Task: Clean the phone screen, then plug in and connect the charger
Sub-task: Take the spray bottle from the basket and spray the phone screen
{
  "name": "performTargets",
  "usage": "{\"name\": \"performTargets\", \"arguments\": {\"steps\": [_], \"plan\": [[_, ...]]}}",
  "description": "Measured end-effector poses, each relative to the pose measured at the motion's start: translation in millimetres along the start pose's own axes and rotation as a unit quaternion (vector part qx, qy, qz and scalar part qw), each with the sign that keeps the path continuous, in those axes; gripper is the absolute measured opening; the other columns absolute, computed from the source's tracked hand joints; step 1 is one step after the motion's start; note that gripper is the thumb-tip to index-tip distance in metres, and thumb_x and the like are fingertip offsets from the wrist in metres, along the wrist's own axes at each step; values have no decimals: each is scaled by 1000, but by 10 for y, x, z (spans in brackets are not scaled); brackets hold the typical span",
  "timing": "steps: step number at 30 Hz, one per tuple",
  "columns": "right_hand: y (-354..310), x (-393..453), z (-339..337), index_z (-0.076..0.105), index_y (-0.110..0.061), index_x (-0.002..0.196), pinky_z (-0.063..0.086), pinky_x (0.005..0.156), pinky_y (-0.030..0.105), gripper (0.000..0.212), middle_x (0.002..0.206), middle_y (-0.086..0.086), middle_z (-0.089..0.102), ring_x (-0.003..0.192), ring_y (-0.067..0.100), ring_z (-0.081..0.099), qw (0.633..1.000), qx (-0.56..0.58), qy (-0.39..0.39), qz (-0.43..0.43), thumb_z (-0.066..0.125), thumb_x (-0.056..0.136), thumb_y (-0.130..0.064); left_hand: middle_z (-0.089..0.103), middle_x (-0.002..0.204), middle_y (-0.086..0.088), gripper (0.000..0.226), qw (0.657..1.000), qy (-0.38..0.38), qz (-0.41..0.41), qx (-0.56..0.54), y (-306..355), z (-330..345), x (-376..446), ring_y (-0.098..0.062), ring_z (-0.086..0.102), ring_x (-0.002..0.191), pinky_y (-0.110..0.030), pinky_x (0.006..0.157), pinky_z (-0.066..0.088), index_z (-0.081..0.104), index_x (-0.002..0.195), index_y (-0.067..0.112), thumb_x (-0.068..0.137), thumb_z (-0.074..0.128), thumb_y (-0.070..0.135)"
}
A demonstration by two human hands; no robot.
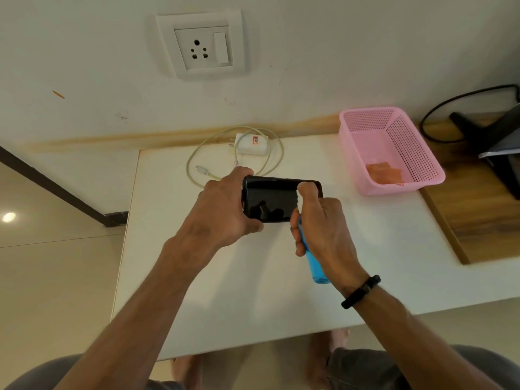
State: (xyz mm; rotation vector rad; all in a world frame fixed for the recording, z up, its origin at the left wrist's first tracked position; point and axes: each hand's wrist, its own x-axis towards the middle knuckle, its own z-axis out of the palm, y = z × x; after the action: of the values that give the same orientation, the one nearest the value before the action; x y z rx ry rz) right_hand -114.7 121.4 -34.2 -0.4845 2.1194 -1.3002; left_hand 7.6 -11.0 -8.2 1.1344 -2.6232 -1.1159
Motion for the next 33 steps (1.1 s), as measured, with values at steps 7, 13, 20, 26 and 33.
{"name": "performTargets", "arguments": {"steps": [7, 13, 20, 26, 33], "plan": [[43, 26, 30, 51, -7, 61, 47, 39, 19, 60, 46, 1, 49, 38, 13, 47, 999, -36, 4, -10, 37, 97, -53, 68, 104, 0, 95, 999, -31, -41, -4, 20, 25, -12, -21, 67, 91, -21, 56, 43, 49, 140, 27, 59, 99, 31], [75, 23, 66, 48, 1, 67, 47, 50, 32, 69, 53, 4, 46, 47, 19, 46, 996, -89, 10, -18, 31, 86, -63, 68, 103, 0, 96, 999, -23, -34, -3, 32, 21, -16, -21, 68, 90, -20, 55, 44, 49, 140, 28, 59, 99, 30], [109, 51, 57, 52, -13, 66, 46, 43, 25, 57, 51, 1, 48, 43, 15, 47, 996, -90, 17, -16, 31, 88, -61, 66, 106, 0, 95, 999, -18, -32, 2, 49, 4, -22, -21, 66, 91, -21, 57, 43, 49, 139, 30, 58, 99, 33], [84, 126, -19, 52, -14, 63, 49, 42, 23, 59, 44, -4, 48, 35, 9, 48, 994, -106, 27, -3, 31, 89, -63, 67, 104, 1, 96, 999, -24, -41, 22, 59, -19, -36, -21, 66, 91, -24, 61, 48, 50, 139, 28, 57, 99, 36], [4, 266, -319, 52, -13, 63, 61, 59, 42, 58, 43, -2, 50, 30, 10, 49, 985, -164, 48, 5, 31, 90, -60, 69, 101, 6, 91, 990, -24, -68, 117, 53, -59, -52, -23, 66, 94, -36, 79, 52, 50, 136, 33, 58, 94, 52]]}}
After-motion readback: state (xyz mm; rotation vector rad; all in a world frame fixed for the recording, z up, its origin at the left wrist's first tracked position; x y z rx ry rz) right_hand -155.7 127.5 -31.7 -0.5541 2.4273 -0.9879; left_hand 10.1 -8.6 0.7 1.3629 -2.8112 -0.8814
